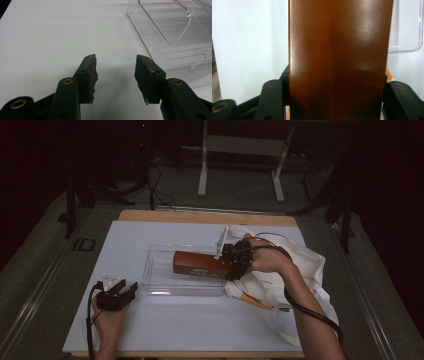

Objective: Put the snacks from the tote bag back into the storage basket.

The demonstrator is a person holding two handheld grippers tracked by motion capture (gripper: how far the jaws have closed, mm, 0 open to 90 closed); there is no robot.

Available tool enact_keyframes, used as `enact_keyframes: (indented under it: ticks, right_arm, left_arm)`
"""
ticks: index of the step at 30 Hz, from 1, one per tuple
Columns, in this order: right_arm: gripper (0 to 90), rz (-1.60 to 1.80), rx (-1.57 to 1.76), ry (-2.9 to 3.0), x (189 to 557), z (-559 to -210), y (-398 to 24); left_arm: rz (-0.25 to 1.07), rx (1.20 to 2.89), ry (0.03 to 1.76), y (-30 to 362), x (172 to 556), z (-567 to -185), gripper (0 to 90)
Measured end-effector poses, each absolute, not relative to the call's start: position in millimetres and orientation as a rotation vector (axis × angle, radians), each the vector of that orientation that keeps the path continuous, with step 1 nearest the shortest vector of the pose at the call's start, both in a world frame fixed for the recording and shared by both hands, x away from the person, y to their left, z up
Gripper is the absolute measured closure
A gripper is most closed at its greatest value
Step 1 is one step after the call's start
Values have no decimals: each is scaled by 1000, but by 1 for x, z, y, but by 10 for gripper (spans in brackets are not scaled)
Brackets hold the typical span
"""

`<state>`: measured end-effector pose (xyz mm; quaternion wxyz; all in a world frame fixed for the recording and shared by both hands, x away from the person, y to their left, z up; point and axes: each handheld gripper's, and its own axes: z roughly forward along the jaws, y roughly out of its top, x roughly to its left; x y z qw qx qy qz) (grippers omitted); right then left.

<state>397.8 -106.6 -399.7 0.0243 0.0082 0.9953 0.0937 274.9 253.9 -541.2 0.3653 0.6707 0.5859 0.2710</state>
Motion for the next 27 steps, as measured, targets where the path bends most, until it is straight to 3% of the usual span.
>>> enact_keyframes:
  ticks: [27]
  right_arm:
    - [425, 194, -77, 3109, 395, -406, -74]
  left_arm:
    - [692, 1723, 1509, 254, 275, -541, 523]
